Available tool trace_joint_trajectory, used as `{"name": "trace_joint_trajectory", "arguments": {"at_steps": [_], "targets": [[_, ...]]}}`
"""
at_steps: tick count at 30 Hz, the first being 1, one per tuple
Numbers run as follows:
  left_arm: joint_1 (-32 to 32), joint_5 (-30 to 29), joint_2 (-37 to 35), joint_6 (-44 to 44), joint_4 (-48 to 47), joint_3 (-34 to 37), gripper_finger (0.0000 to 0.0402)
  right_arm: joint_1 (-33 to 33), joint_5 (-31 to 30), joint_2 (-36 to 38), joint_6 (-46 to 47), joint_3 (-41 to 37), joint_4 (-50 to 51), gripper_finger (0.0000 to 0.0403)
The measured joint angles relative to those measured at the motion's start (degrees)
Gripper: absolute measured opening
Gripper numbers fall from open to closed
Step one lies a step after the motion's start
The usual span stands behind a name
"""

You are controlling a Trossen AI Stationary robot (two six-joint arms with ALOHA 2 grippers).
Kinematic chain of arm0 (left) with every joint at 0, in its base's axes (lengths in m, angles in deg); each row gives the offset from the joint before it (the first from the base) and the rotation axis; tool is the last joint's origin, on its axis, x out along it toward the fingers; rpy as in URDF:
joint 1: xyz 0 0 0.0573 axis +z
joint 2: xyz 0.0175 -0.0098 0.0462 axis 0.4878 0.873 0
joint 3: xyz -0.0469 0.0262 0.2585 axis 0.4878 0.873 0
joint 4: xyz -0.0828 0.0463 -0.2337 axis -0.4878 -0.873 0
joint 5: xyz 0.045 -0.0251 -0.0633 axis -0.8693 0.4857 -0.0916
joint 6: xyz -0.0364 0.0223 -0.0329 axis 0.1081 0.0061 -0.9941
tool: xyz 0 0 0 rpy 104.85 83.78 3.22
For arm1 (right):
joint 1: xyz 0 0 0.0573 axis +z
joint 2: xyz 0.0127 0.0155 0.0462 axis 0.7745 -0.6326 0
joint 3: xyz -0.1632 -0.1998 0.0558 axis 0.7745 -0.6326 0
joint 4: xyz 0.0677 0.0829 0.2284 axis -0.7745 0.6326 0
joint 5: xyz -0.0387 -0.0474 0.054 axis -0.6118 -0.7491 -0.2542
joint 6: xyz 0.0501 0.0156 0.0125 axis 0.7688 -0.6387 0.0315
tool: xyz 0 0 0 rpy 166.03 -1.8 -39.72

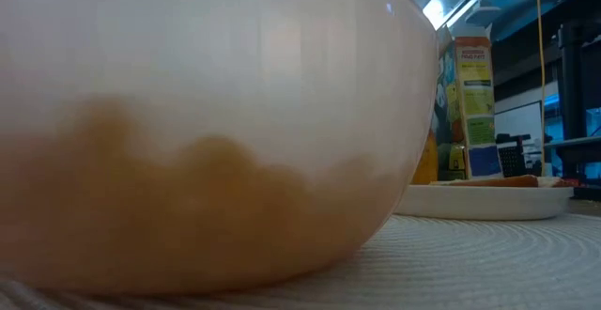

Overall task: Arrange a breakfast setting
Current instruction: Put the spoon on the mat to the right of the pink bowl

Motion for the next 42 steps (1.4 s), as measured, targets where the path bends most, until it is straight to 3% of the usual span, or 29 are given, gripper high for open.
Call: {"name": "trace_joint_trajectory", "arguments": {"at_steps": [5, 8, 11, 18, 26, 42], "targets": [[-1.39, -10.81, 6.36, 13.51, 0.03, -4.39, 0.0054, 2.82, -3.41, 0.27, 15.03, -5.79, -12.82, 0.0209], [-1.26, -12.92, 10.72, 18.13, 0.05, -7.55, 0.0054, 3.69, -4.33, -0.47, 22.29, -10.24, -25.59, 0.0209], [-0.91, -13.7, 14.62, 20.35, 0.1, -10.44, 0.0054, 3.49, -5.39, -1.26, 25.76, -13.25, -31.9, 0.0209], [-1.63, -17.2, 19.42, 26.03, 1.77, -14.7, 0.0054, 3.58, -5.55, -1.51, 30.55, -14.17, -24.37, 0.0209], [-1.56, -15.42, 19.39, 31.21, 1.5, -15.01, 0.0054, 2.13, -5.46, -1.58, 31.6, -14.12, -21.39, 0.0209], [1.35, -11.48, 19.54, 33.49, 1.58, -14.99, 0.0054, -3.13, 1.49, -4.8, 29.99, -14.08, -27.94, 0.0209]]}}
